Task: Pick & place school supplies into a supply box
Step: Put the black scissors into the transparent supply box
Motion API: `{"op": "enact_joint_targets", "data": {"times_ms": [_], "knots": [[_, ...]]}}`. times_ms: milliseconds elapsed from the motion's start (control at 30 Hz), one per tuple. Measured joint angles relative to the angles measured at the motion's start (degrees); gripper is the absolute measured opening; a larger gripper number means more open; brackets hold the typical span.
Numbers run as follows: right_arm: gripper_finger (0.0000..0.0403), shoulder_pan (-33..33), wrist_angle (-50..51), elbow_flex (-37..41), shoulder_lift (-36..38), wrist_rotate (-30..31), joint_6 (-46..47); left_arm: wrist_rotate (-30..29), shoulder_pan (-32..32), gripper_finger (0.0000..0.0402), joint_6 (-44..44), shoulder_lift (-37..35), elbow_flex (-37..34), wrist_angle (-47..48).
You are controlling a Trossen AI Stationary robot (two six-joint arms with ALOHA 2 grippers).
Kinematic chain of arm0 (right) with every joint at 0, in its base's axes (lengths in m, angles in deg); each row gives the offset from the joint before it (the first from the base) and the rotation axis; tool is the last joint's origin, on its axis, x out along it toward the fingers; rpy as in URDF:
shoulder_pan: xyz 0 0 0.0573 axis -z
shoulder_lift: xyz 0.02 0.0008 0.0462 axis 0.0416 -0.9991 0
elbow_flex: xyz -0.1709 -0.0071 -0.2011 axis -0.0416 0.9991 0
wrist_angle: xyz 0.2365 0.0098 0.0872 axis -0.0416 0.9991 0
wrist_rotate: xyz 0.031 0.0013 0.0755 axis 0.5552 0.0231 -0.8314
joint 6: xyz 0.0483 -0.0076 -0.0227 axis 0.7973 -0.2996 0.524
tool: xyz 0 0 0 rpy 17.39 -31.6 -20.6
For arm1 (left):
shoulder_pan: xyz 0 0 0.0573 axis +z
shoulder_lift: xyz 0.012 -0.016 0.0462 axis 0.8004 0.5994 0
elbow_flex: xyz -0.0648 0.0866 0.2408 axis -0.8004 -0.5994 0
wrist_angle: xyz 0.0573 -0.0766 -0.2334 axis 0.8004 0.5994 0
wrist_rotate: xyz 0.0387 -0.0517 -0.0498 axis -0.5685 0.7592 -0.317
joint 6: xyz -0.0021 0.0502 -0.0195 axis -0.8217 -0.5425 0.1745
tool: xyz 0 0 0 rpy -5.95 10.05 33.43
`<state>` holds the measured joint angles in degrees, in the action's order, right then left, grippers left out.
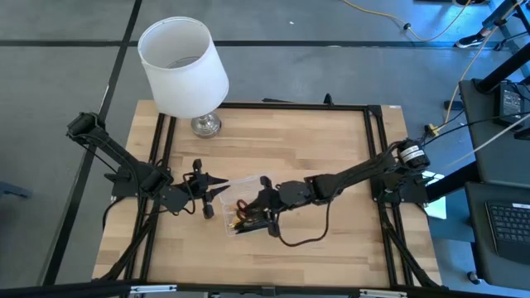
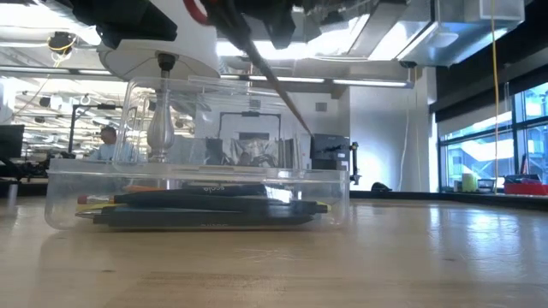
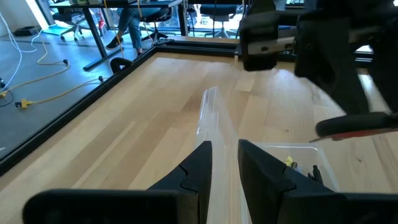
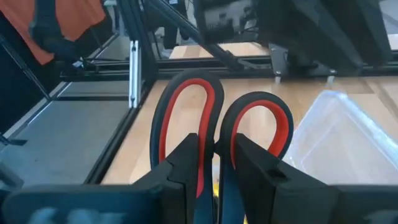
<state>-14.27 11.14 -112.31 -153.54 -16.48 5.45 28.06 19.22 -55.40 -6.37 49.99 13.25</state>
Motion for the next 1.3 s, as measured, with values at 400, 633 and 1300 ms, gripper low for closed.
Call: {"op": "enact_joint_targets", "data": {"times_ms": [400,633,1300], "knots": [[0.0092,0.16,5.73,-7.02,-9.23,3.13,1.16,-0.01,0.00,0.0072,0.01,0.00,0.00,0.20],[0.0092,0.38,11.18,-9.60,-10.88,4.93,1.43,0.01,0.00,0.0072,0.01,0.00,0.00,0.16],[0.0092,0.36,15.06,-9.54,-12.44,6.50,1.08,0.01,0.00,0.0072,0.01,0.00,0.00,0.20]]}}
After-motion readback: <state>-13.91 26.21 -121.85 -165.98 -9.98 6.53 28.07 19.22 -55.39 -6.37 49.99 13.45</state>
